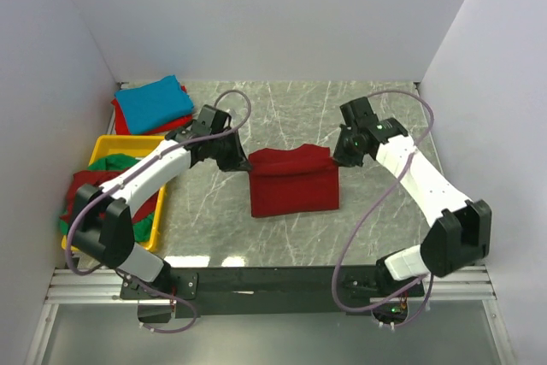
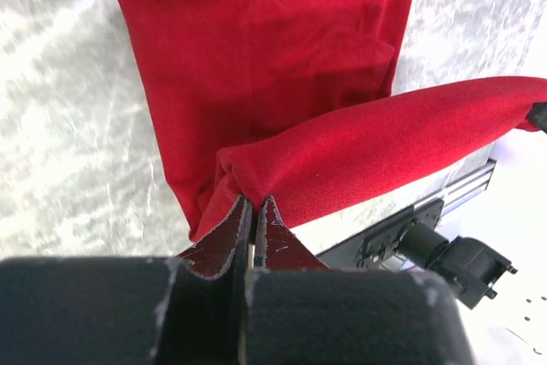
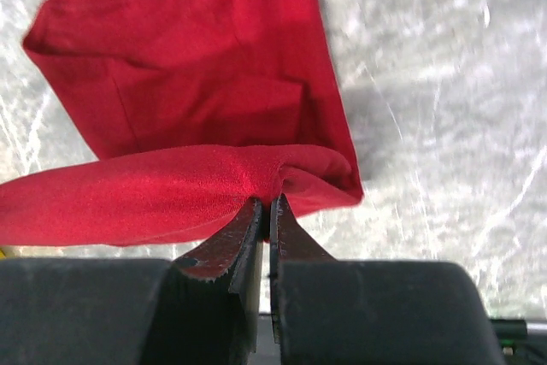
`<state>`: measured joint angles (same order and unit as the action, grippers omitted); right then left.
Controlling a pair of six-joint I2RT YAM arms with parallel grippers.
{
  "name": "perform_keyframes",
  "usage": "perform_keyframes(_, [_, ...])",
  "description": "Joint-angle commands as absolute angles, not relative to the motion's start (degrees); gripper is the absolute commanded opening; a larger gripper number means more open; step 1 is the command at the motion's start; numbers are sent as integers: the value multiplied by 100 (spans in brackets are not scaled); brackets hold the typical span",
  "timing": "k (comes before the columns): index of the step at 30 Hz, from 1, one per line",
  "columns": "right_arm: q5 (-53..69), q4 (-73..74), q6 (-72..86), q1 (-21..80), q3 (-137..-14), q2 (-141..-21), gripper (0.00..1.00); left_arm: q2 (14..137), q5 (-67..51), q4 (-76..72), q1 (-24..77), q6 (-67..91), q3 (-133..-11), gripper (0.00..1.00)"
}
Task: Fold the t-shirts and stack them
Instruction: Fold the tshirt
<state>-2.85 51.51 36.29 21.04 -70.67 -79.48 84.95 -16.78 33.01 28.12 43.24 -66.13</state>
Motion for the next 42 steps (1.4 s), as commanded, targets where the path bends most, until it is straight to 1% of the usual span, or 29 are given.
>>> perform_keyframes(1, [-431,4913,3261,1960,-7584,-8234,0,8691,-1801,3059,2576,4043,-6961,0])
perform_keyframes(6, [-457,4904,3050,1855,-8076,-8858,0,9157,-2162,2971,2356,3894,-7233,0])
perform_keyframes(16, [-387,4931,2725,1688,-8841,-9974,0,9975,-2180,3076,2092,3656,-7725,0])
perform_keyframes(27, [-238,4887,2514,1591,-9044,-10590,0,10546,-2109,3085,2022,3577,-7963,0])
perform_keyframes(36, [-211,4878,2391,1573,-9254,-11047,0,10749,-2065,2830,1995,3612,-7849,2])
perform_keyframes(37, [-202,4869,2382,1565,-9272,-11083,0,10775,-2065,2830,1995,3621,-7883,4])
perform_keyframes(38, [-202,4887,2373,1556,-9307,-11135,1,10810,-2022,2839,1986,3630,-7892,16])
perform_keyframes(39, [-185,4904,2364,1547,-9342,-11171,9,10811,-1969,2856,1986,3639,-7901,23])
perform_keyframes(40, [-158,4939,2338,1556,-9430,-11258,22,10793,-1917,2839,1986,3647,-7919,33])
perform_keyframes(41, [-80,4948,2320,1538,-9465,-11294,41,10706,-1838,2752,1969,3682,-7893,54])
perform_keyframes(42, [-44,4957,2312,1547,-9544,-11294,47,10653,-1793,2707,1960,3691,-7884,64])
